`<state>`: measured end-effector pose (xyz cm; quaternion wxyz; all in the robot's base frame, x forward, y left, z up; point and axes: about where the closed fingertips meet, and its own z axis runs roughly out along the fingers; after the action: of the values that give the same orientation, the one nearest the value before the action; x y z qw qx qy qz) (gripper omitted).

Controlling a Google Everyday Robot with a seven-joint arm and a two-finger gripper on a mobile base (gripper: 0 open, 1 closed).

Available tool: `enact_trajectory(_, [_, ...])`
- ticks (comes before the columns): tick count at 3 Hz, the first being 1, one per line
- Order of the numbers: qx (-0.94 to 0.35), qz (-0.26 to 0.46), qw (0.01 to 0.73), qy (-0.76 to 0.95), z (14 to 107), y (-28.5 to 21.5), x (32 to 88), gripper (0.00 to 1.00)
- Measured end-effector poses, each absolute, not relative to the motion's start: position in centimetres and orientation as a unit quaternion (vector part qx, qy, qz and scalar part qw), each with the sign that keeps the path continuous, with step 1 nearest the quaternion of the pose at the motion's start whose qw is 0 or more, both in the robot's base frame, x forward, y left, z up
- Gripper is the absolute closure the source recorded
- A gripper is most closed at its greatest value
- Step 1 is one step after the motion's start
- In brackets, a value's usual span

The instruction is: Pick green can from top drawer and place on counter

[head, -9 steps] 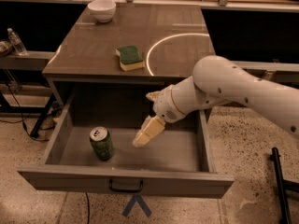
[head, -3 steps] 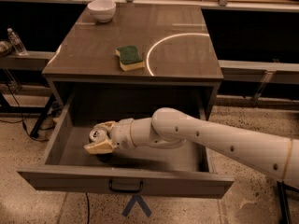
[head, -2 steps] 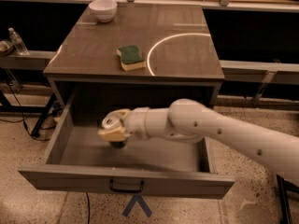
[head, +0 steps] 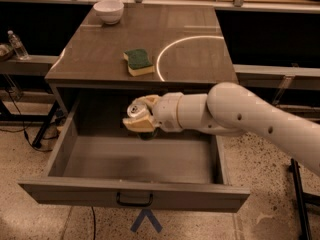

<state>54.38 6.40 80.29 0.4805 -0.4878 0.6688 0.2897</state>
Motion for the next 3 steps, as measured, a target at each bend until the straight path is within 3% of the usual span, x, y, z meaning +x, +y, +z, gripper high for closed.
enact_trajectory(1, [-0.494, 0.265, 0.492, 0.667, 83.1, 6.0, 56.0, 1.0])
enact_trajectory(3, [-0.525, 0.18, 0.566, 0.609, 98.7, 5.4, 63.4, 1.0])
